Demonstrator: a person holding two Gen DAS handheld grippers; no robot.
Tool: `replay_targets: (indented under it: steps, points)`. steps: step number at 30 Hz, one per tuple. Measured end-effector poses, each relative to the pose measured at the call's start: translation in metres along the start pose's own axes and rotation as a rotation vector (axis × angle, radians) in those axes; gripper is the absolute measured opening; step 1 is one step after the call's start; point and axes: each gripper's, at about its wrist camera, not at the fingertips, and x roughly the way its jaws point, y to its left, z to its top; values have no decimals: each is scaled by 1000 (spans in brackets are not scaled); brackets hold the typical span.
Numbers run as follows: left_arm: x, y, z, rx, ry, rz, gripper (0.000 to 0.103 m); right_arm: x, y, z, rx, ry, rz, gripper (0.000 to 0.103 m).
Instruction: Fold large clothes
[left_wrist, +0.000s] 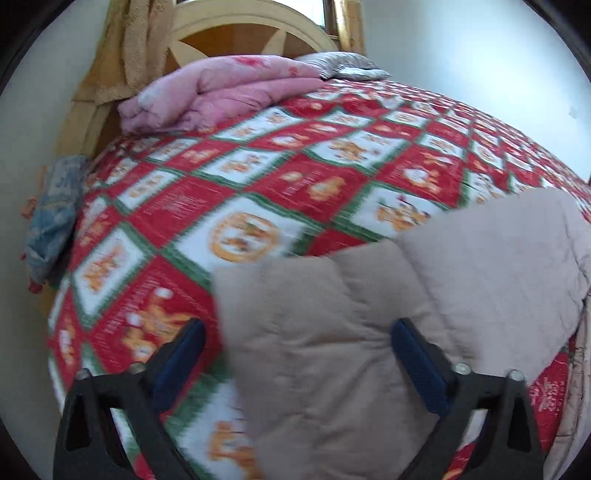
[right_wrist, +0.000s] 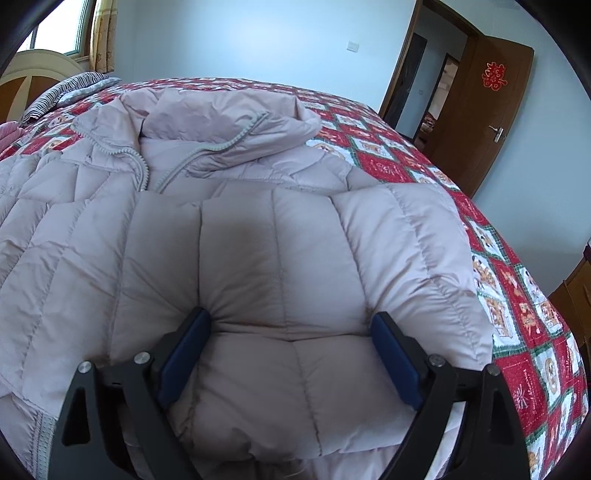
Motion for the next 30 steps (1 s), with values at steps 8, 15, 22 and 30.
replay_targets:
  steps: [8, 15, 22, 30]
  points:
    - [-37, -9, 20, 85, -99, -38, 9, -1, -7, 1, 24, 3, 40, 92]
    - [-99, -17, 82, 134, -292, 12, 9, -41, -25, -1, 27, -68, 99, 92]
    - [-170, -95, 106, 250, -420, -133, 8, -65, -40, -6, 22, -115, 111, 92]
    - [-217, -213, 79, 434, -466, -331, 8, -63, -63, -25, 76, -108, 121, 92]
